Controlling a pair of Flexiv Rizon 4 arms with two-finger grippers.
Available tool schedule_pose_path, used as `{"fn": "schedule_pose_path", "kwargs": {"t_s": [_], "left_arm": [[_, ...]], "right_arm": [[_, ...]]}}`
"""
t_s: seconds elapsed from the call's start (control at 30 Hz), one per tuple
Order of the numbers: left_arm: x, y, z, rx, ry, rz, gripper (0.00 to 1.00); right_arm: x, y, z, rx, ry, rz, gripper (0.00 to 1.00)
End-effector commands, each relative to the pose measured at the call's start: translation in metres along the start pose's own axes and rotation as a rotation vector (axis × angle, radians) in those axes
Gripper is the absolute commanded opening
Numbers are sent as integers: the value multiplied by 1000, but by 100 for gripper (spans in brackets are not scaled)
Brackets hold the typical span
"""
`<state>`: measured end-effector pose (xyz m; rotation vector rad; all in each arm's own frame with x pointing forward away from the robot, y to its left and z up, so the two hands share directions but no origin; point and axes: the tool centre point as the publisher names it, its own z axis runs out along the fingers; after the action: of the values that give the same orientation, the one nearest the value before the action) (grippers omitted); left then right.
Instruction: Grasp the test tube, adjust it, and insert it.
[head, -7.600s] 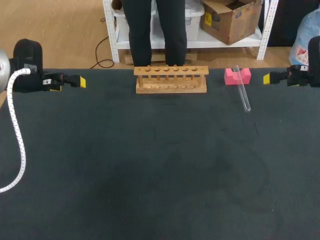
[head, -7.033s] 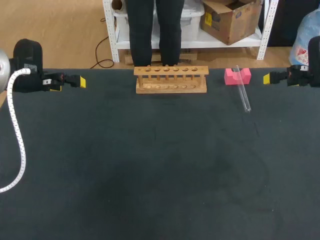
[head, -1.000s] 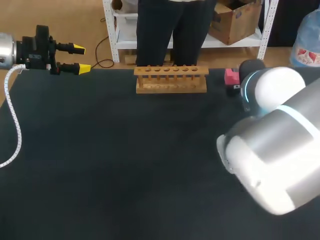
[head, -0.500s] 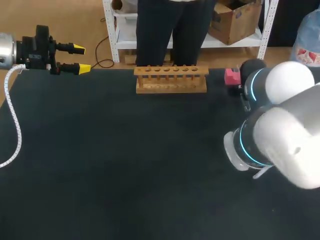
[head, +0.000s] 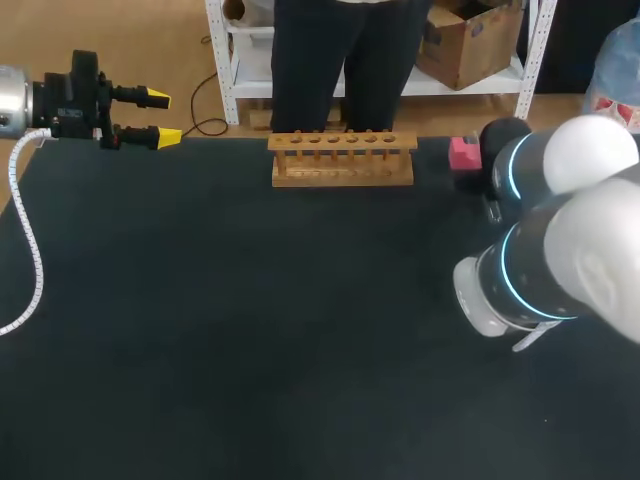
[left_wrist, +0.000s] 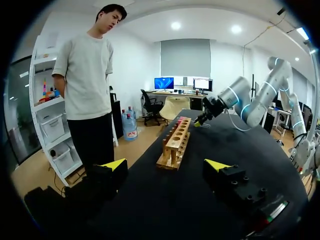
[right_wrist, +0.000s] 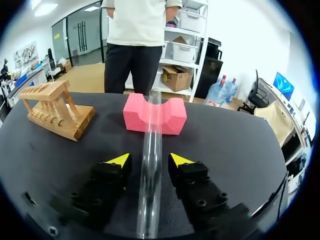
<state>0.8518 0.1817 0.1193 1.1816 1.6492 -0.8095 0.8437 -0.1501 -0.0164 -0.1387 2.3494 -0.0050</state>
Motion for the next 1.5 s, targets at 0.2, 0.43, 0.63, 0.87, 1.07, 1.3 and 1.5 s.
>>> {"fn": "schedule_pose_path", "kwargs": {"t_s": [0.2, 0.43, 0.63, 0.87, 1.07, 1.3, 1.5], "left_arm": [[1, -2, 0, -5, -4, 4, 100], [1, -2, 0, -5, -4, 4, 100], [1, -2, 0, -5, -4, 4, 100], [1, -2, 0, -5, -4, 4, 100], [1, -2, 0, -5, -4, 4, 100], [1, -2, 0, -5, -4, 4, 100], [1, -2, 0, -5, -4, 4, 100]], "right_arm": [[-2, -2, 0, -43, 18, -2, 35], [-2, -2, 0, -28, 28, -3, 27], [2, -1, -1, -16, 41, -4, 8], [4, -1, -1, 7, 60, 2, 0], [1, 0, -4, 39, 55, 38, 0], [-14, 0, -24, 56, 20, 58, 0], [-24, 7, -49, 80, 7, 63, 0]]}}
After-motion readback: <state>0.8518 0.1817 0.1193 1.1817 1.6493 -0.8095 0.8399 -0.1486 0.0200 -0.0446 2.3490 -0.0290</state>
